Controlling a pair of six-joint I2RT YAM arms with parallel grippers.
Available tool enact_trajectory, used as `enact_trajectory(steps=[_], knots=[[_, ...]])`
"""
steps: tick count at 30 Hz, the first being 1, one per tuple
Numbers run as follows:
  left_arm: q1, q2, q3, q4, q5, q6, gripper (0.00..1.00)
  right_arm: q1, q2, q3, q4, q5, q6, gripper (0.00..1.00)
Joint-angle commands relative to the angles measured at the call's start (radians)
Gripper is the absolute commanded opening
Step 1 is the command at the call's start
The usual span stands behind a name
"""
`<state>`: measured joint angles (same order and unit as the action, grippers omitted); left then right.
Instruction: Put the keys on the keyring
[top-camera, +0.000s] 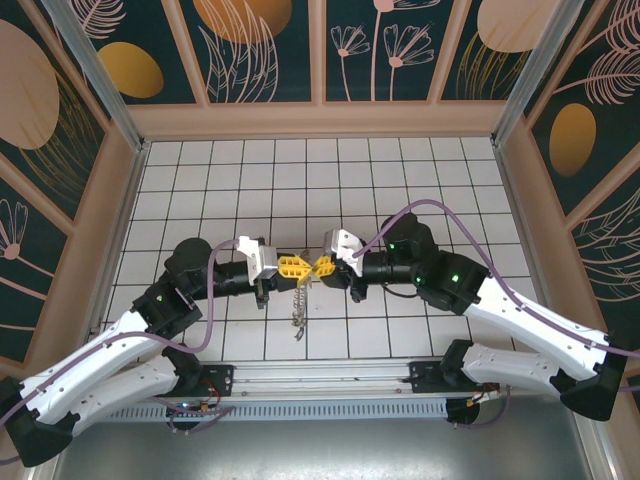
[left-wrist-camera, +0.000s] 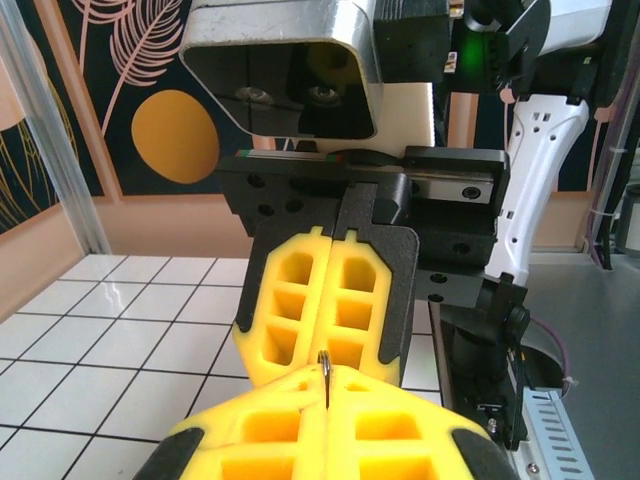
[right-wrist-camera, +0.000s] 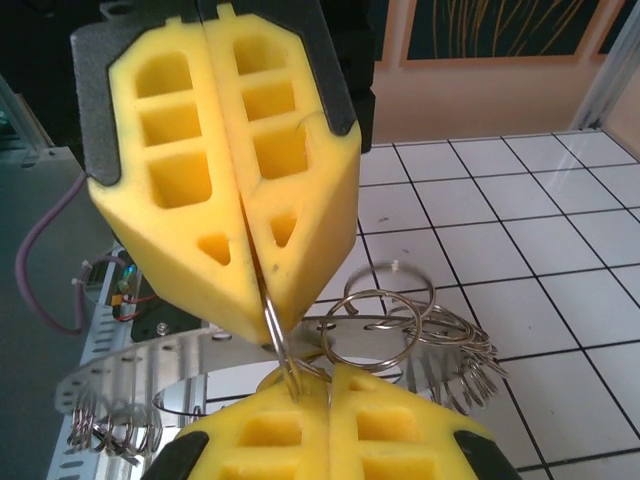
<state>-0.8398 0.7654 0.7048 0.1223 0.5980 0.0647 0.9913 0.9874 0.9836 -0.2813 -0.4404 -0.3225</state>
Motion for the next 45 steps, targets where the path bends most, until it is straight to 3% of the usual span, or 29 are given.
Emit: enact_trajectory(steps=[1,14,18,21,31,45], knots=[[-0.003,-0.021,-0.001,0.122,0.052,-0.028,0.0,0.001,0.018,-0.017,0.046,-0.03,0.016,0.0],[-0.002,-0.037,0.002,0.105,0.045,-0.026,0.0,0.002,-0.034,-0.033,0.057,-0.001,0.032,0.0],[-0.002,-0.042,0.007,0.103,0.04,-0.028,0.0,0.002,-0.074,-0.067,0.087,0.009,0.053,0.27],[-0.002,-0.047,0.009,0.106,0.039,-0.029,0.0,0.001,-0.095,-0.099,0.103,-0.002,0.077,0.36],[-0.002,-0.042,0.009,0.113,0.032,-0.031,0.0,0.004,-0.151,-0.178,0.211,-0.099,0.147,0.51],[-0.002,-0.04,0.013,0.111,0.032,-0.03,0.0,0.004,-0.065,-0.165,0.273,-0.121,0.163,0.56]])
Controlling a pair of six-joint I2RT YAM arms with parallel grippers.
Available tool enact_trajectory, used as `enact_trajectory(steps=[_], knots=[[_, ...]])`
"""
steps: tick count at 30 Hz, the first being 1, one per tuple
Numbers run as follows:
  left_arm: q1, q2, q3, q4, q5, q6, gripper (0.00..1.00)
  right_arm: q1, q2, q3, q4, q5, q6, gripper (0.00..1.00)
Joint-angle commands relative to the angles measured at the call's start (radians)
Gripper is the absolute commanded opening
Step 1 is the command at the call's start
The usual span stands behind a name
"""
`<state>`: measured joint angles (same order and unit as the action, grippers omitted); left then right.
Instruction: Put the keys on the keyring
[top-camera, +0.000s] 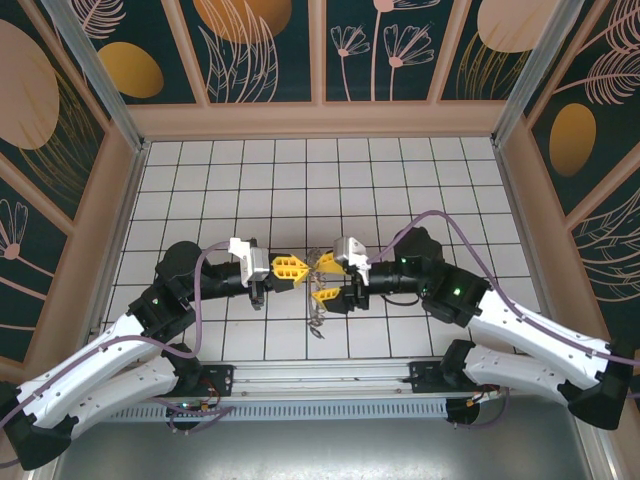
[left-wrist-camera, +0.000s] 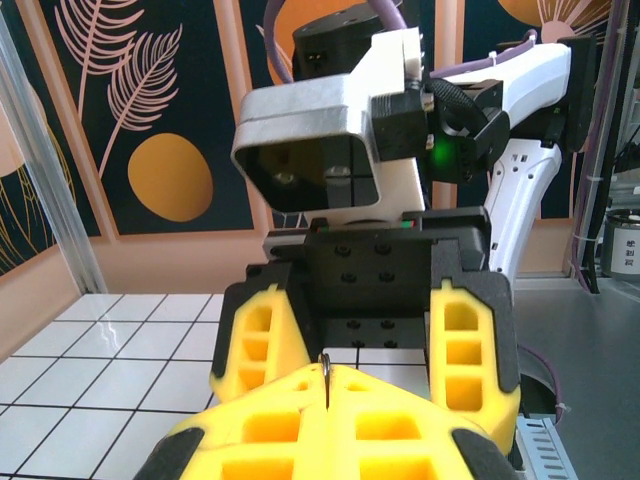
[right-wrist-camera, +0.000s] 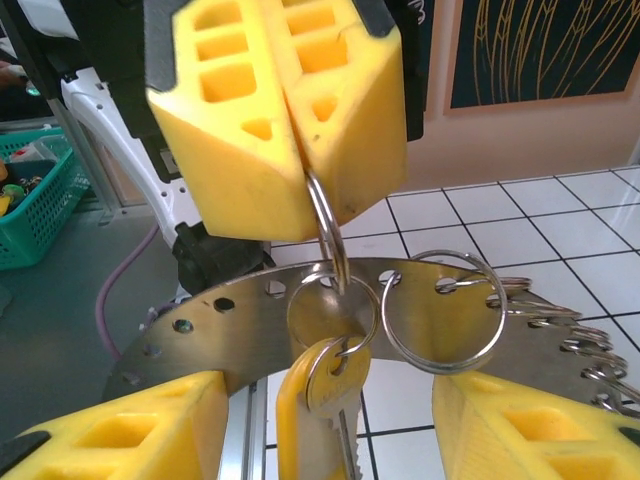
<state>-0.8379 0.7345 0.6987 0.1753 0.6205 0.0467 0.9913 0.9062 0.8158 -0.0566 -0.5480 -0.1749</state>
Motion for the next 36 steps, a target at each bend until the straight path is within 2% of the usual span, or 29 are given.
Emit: enact_trajectory(steps=[1,4,7,11,21,36], knots=[[-0.005,-0.01,0.019,0.059,0.01,-0.012,0.0,0.003,0.023,0.005,0.043,-0.007,0.013,0.55],[-0.004,-0.01,0.018,0.059,0.008,-0.012,0.0,0.004,0.029,0.011,0.032,-0.003,0.003,0.4],[-0.004,-0.01,0.016,0.058,0.006,-0.008,0.0,0.004,0.024,0.019,0.019,0.007,-0.003,0.19],[-0.003,-0.01,0.015,0.056,0.008,-0.009,0.0,0.003,0.007,0.026,-0.001,0.052,-0.014,0.01],[-0.004,-0.017,0.01,0.052,0.005,-0.013,0.0,0.004,-0.056,0.058,-0.035,0.116,-0.046,0.0],[-0.003,0.006,0.013,0.033,0.002,-0.006,0.0,0.021,-0.057,0.102,-0.072,0.097,-0.072,0.0]])
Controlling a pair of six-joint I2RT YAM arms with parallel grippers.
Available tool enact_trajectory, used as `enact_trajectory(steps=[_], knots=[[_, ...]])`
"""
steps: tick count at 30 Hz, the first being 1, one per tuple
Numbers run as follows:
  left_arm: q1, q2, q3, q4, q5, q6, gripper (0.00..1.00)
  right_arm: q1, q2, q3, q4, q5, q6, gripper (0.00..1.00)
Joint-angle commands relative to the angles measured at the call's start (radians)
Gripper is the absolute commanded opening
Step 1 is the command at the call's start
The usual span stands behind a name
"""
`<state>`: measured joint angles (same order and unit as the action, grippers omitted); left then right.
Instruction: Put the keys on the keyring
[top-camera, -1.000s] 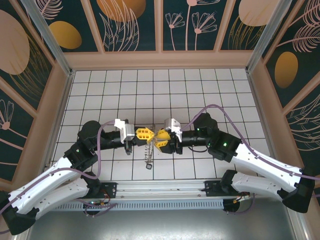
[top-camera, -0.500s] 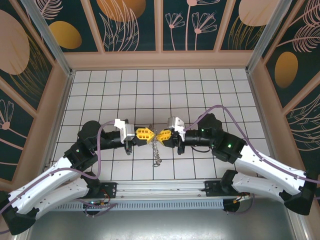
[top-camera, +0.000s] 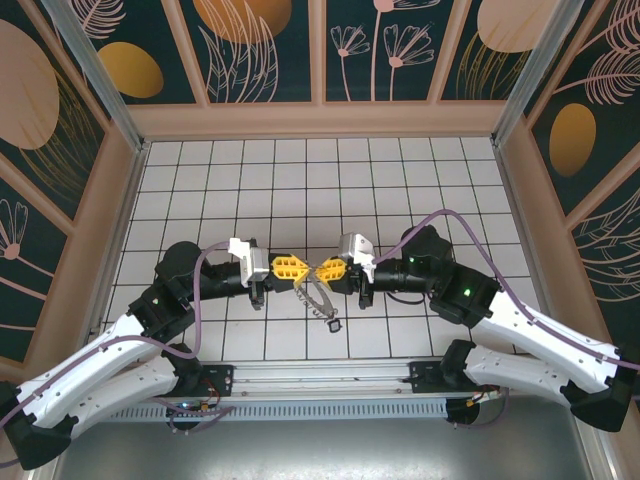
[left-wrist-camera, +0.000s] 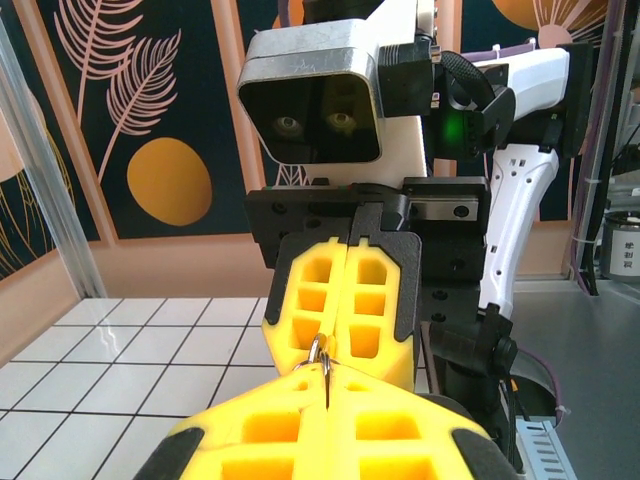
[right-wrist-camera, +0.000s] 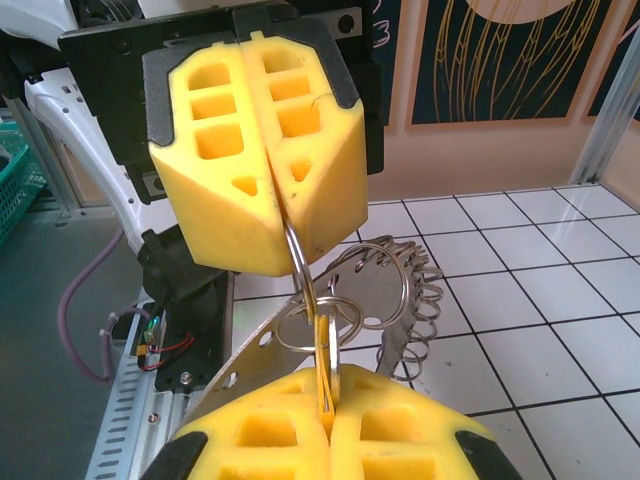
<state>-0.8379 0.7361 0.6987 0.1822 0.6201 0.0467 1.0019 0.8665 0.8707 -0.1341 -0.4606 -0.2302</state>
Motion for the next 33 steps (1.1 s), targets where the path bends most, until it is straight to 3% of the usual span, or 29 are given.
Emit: enact_trajectory(steps=[1,21,33], knots=[[-0.004,0.009,0.015,0.025,0.004,-0.006,0.0,0.012,-0.013,0.051,0.004,0.012,-0.017,0.0],[-0.003,0.035,0.019,0.014,0.042,-0.001,0.0,0.027,0.026,0.115,0.019,0.057,-0.046,0.0],[-0.003,0.036,0.025,0.006,0.07,-0.01,0.0,0.028,0.065,0.122,0.025,0.023,-0.059,0.0]])
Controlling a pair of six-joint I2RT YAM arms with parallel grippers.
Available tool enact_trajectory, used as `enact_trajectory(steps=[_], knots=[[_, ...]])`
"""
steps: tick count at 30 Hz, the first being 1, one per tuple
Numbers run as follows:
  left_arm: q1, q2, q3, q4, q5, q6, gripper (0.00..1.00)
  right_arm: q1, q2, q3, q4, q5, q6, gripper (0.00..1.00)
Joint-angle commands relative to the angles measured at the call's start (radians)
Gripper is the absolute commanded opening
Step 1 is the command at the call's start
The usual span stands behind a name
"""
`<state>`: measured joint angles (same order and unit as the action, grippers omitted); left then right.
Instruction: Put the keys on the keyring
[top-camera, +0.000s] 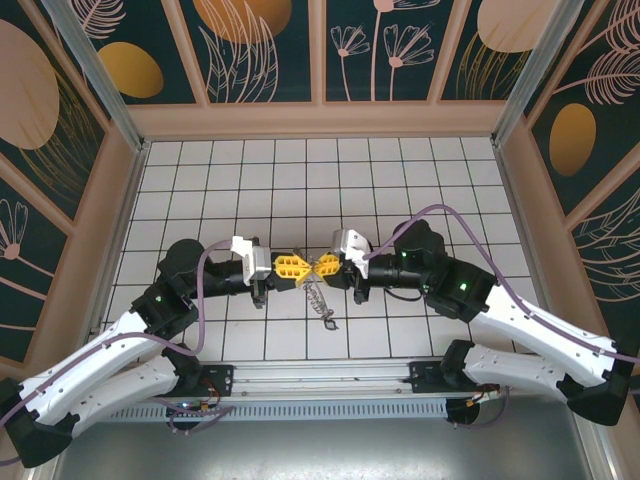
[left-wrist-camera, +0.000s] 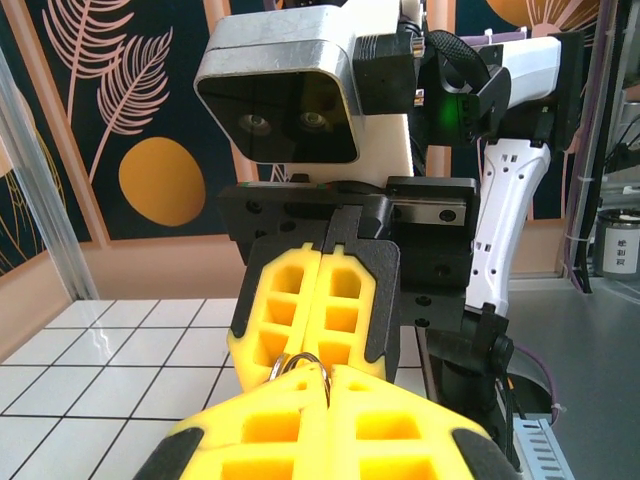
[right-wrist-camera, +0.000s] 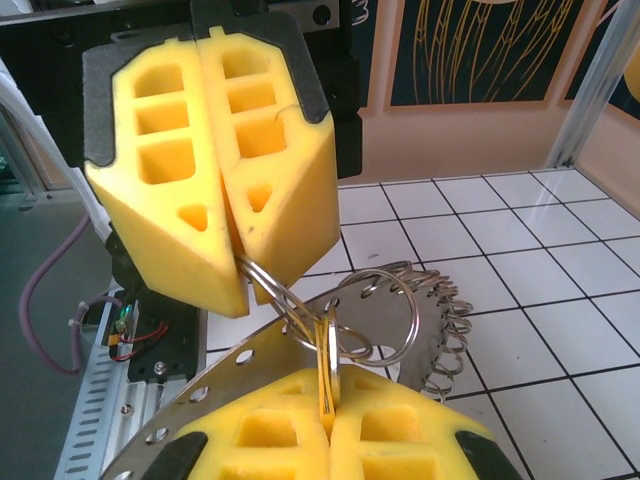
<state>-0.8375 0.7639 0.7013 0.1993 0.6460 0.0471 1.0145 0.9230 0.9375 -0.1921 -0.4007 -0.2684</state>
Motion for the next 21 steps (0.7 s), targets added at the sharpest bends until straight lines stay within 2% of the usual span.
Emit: enact_trajectory(steps=[1,21], knots=[[-0.004,0.006,0.023,-0.007,0.044,-0.012,0.0,0.017,0.011,0.055,0.077,-0.044,-0.023,0.0],[-0.004,0.001,0.029,0.032,0.055,-0.037,0.0,0.025,-0.071,0.04,0.062,-0.043,-0.026,0.0]])
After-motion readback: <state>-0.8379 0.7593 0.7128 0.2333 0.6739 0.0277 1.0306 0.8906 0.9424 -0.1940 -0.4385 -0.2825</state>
